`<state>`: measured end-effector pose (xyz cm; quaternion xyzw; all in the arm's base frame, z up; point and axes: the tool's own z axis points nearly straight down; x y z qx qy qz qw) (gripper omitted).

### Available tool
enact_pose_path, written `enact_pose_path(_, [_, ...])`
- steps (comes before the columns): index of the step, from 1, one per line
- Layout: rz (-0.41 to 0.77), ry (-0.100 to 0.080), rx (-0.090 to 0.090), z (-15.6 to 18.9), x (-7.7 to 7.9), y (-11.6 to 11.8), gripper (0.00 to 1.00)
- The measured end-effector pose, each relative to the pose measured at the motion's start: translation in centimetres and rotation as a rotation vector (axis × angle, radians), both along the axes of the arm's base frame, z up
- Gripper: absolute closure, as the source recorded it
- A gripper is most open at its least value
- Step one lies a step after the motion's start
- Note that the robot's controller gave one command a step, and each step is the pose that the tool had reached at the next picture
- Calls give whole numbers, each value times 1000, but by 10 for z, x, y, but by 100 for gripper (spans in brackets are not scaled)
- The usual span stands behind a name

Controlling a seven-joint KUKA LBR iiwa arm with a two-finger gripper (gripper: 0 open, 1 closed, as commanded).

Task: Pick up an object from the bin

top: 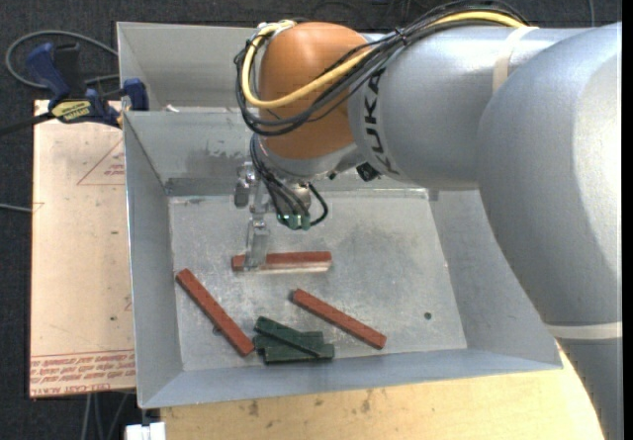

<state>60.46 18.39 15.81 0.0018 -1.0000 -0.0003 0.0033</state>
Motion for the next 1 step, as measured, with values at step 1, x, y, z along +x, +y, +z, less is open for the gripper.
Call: enact_pose_path(1, [-5, 0, -3, -93, -5, -68, 0])
